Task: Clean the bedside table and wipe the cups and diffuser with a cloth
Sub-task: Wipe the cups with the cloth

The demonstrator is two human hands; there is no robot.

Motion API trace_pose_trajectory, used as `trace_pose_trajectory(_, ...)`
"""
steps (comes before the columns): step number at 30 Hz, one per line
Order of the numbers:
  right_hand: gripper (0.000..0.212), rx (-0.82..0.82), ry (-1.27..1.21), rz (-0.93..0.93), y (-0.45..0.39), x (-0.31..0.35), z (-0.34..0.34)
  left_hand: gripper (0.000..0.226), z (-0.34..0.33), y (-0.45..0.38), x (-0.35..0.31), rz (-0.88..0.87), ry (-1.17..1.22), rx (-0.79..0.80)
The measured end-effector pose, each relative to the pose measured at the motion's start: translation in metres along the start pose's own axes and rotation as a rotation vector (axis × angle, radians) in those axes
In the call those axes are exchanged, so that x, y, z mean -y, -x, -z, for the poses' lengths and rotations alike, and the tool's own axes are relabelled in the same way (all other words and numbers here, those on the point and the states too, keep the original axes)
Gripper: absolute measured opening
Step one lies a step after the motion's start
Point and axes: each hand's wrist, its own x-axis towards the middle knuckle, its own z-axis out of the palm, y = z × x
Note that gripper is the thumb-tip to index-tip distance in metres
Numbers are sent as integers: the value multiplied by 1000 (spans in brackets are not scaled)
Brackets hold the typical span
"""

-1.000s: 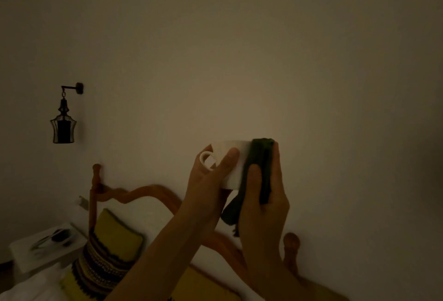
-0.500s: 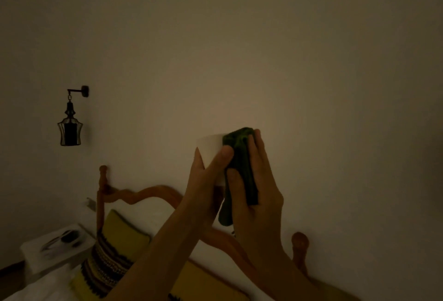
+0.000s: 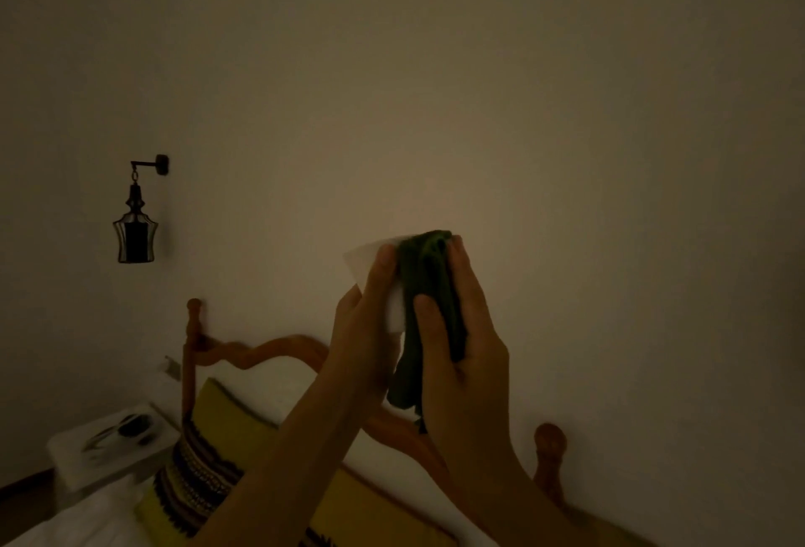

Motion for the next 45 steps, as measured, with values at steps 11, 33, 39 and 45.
trace_pose_trajectory(11,34,15,-430,-320,-14,-11,15,63,7,0,-2,-95,-118,288)
trace_pose_trajectory(33,32,-38,-177,-173,-15,-13,18,65,32,-2,-3,-126,-185,197)
trace_pose_trajectory(39,43,-54,192,45,-3,-22,17,87,34,-8,-1,-39,0,172)
trace_pose_trajectory(45,42,-123,223,93,-14,-22,27,57,38,-6,4,-63,-73,213)
